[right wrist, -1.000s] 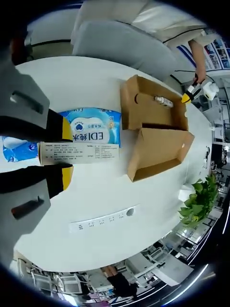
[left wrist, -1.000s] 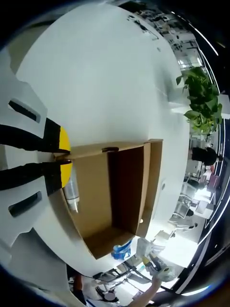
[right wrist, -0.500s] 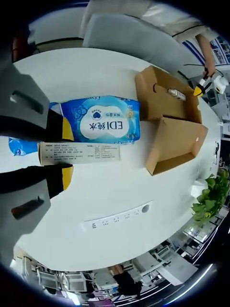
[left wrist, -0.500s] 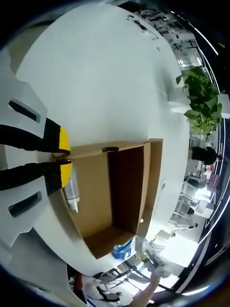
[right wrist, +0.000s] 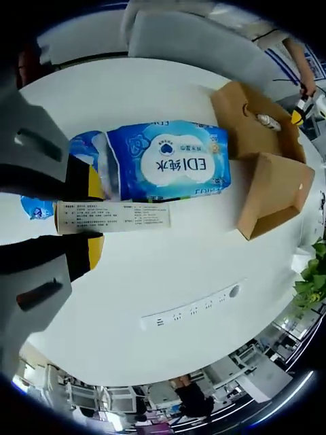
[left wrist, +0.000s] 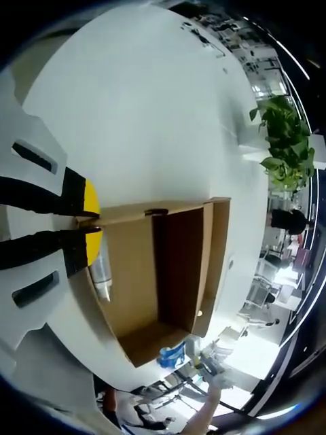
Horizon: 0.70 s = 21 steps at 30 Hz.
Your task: Operate the shoe box by opening the lid, removing the specified soft item, and placing it in the target area until the item is outside and the box remains undamaged.
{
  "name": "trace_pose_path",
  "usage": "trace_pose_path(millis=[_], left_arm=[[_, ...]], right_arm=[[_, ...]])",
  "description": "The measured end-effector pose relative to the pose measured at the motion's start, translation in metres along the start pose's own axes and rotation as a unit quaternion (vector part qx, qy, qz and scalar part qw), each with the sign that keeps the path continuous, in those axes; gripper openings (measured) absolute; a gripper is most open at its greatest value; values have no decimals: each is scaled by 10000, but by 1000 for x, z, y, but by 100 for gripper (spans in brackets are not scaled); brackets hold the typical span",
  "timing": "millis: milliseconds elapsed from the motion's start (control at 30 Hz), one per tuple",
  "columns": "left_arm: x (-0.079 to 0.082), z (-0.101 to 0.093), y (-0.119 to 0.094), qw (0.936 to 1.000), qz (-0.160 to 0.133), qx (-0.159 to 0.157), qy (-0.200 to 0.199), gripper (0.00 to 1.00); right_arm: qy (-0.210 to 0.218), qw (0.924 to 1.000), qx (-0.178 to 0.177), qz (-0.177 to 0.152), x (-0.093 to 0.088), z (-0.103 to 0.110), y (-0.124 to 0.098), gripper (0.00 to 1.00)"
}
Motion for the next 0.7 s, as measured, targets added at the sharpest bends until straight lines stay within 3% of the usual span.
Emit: trace_pose_path(millis=[400, 700], left_arm=[[0, 1, 0, 10000, -20, -12, -17, 4], [0, 1, 0, 10000, 22, -28, 34, 4]], right_arm=[[-17, 9997, -61, 243, -18, -9, 4, 15], [-246, 9977, -150, 608, -39, -17, 9, 15]])
Point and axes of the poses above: the point that each gripper's makers call its tool centre point, and the gripper's own axes: y roughly forward along the fingers, z roughly to its left, x roughly out of its top, the point moved 1 cm from there along -y, roughly backward along the fingers, and after that the axes turned 13 degrees about y, right-handed, at the moved point
